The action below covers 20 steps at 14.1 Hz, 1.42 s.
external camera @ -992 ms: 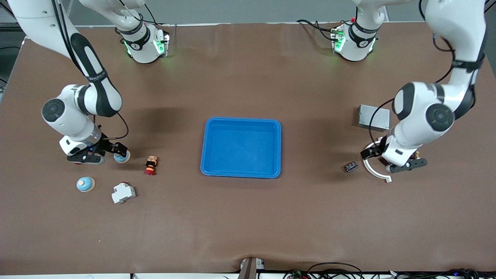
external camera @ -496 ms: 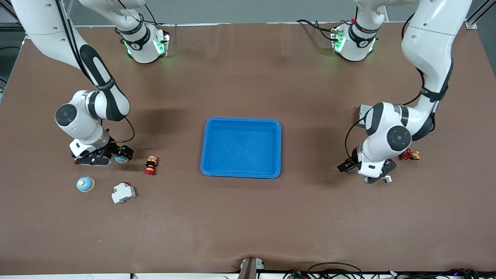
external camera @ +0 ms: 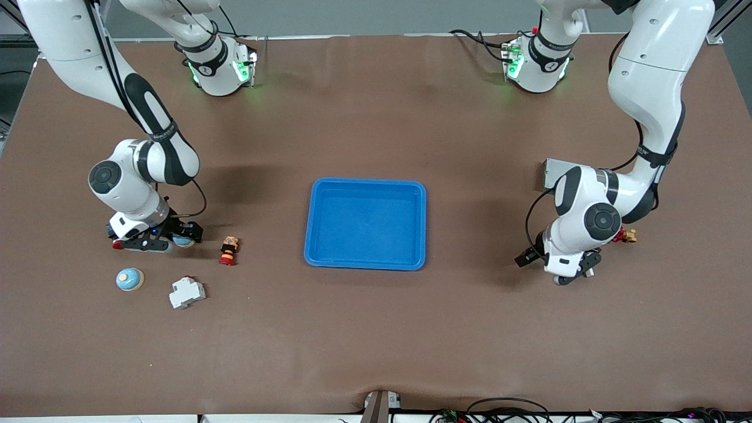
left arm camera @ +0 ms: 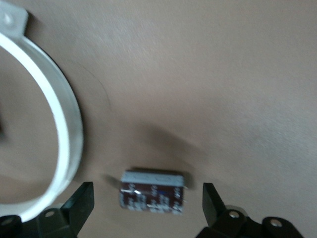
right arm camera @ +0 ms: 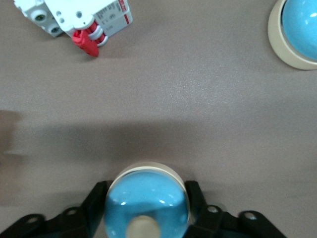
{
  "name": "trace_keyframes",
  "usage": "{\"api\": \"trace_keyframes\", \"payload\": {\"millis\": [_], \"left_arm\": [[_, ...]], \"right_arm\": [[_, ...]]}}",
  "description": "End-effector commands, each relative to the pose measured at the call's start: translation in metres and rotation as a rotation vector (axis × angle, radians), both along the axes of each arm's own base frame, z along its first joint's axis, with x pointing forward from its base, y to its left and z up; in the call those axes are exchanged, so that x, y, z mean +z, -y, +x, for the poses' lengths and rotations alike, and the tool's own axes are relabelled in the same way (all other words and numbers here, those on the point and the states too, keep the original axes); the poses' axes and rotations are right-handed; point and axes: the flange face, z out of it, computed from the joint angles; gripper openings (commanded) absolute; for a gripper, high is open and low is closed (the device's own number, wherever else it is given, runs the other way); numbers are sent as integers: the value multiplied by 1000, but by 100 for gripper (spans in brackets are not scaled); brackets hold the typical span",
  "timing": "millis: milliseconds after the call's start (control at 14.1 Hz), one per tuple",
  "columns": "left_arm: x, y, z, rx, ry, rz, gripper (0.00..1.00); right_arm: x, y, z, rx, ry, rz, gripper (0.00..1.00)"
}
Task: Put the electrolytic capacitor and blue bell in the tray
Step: 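Carry the bell and the black component over the blue tray with both grippers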
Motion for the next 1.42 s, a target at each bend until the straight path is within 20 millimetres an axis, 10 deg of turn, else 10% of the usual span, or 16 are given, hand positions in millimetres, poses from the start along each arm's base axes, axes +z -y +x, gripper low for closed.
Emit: {"api": "trace_keyframes", "payload": {"millis": [0,354,637,921,1346], "left_arm": [[1,8,2,-24,-1,23,95],[-4,7,1,-19,-8,26,80],[5,7,5,6,9,23,0],[42,17,9,0,17,28,0],[112,130,0,-190,-36,-15,0]], "right_arm": [[4,-6,1,-26,-9,13,0],[85,-63,-6,-127,-122,59,0],[131,-147,-21,-234,-141,71,0],[137,-245,-40,-392,-132,104,0],[106,-339,-55,-536,-108,171,0]]}}
